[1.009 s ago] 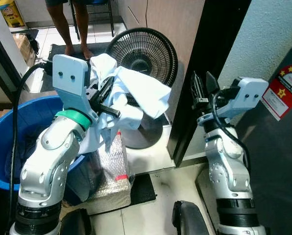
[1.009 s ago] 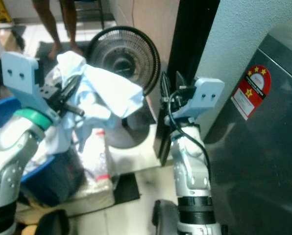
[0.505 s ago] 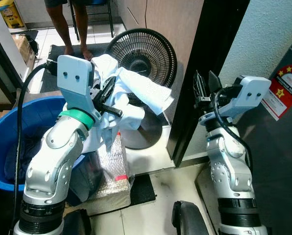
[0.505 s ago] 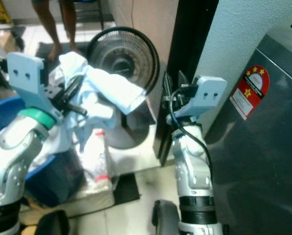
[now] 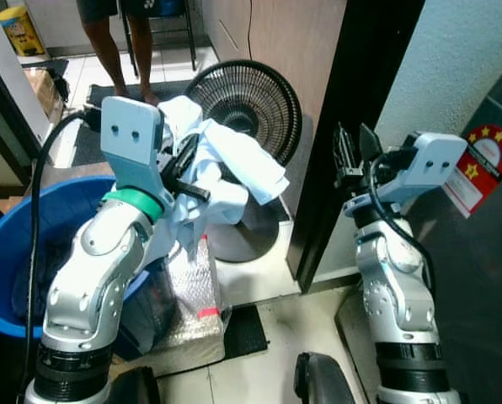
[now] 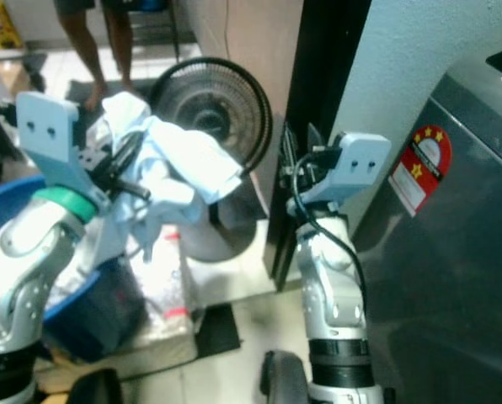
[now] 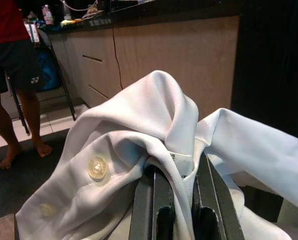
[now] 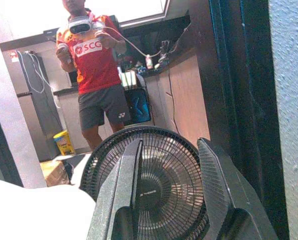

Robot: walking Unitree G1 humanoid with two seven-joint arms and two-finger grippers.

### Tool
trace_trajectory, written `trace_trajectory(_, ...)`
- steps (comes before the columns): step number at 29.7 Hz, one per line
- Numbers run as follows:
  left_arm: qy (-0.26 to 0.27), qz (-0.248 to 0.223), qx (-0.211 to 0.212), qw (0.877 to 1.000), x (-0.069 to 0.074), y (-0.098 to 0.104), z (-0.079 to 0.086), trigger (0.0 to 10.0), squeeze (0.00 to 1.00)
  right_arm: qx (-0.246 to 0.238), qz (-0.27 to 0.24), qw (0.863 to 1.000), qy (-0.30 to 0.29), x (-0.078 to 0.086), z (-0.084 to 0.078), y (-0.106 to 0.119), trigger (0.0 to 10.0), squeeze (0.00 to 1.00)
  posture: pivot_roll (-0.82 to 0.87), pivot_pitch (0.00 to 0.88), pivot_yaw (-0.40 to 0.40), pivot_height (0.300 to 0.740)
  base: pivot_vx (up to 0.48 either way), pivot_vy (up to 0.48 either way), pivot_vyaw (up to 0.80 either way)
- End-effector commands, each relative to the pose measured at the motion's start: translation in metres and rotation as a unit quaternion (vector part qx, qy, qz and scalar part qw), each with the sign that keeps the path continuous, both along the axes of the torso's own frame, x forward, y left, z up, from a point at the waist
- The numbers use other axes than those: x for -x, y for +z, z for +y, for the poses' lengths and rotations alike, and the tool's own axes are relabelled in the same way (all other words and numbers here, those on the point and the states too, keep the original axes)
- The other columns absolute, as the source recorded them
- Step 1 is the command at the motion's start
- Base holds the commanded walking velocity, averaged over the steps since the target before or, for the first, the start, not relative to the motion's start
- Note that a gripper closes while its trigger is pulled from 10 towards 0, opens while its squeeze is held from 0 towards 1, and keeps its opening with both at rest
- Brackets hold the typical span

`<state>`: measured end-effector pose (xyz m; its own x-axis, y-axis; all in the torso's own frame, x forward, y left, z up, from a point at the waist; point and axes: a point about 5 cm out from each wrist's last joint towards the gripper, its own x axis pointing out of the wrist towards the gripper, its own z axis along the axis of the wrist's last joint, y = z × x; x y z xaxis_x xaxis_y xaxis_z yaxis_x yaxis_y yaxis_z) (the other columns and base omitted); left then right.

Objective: Clothes washing

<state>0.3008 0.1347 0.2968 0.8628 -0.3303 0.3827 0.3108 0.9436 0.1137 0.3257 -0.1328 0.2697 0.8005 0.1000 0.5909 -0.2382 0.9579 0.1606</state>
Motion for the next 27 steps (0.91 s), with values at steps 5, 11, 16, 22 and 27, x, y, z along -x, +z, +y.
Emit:
trace_trajectory(5, 0.002, -0.013, -0.001, 1.000, 0.0012, 0.0025, 0.0007, 10.0, 0.00, -0.002, 0.001, 1.000, 0.001, 0.0015, 0.0006, -0.0006, 10.0, 0.00, 0.01, 0.061, 0.030, 0.604, 0.000, 0.000, 0.00)
trace_trajectory(11, 0.003, -0.011, -0.002, 1.000, 0.0009, 0.0014, 0.0017, 10.0, 0.00, -0.003, 0.002, 1.000, 0.002, 0.0019, 0.0016, -0.0008, 10.0, 0.00, 0.01, 0.064, 0.033, 0.624, 0.000, 0.000, 0.00)
trace_trajectory(16, 0.004, -0.009, -0.003, 1.000, 0.0001, 0.0006, 0.0018, 10.0, 0.00, -0.003, 0.003, 1.000, 0.001, 0.0019, 0.0013, -0.0010, 10.0, 0.00, 0.01, 0.064, 0.036, 0.644, 0.000, 0.000, 0.00)
trace_trajectory(22, 0.004, -0.008, -0.004, 1.000, -0.0004, 0.0003, 0.0015, 10.0, 0.00, -0.004, 0.003, 1.000, 0.001, 0.0017, 0.0012, -0.0010, 10.0, 0.00, 0.01, 0.063, 0.037, 0.654, 0.000, 0.000, 0.00)
trace_trajectory(27, 0.003, -0.006, -0.004, 1.000, -0.0013, -0.0005, 0.0012, 10.0, 0.00, -0.003, 0.002, 1.000, 0.001, 0.0017, 0.0011, -0.0009, 10.0, 0.00, 0.01, 0.061, 0.038, 0.669, 0.000, 0.000, 0.00)
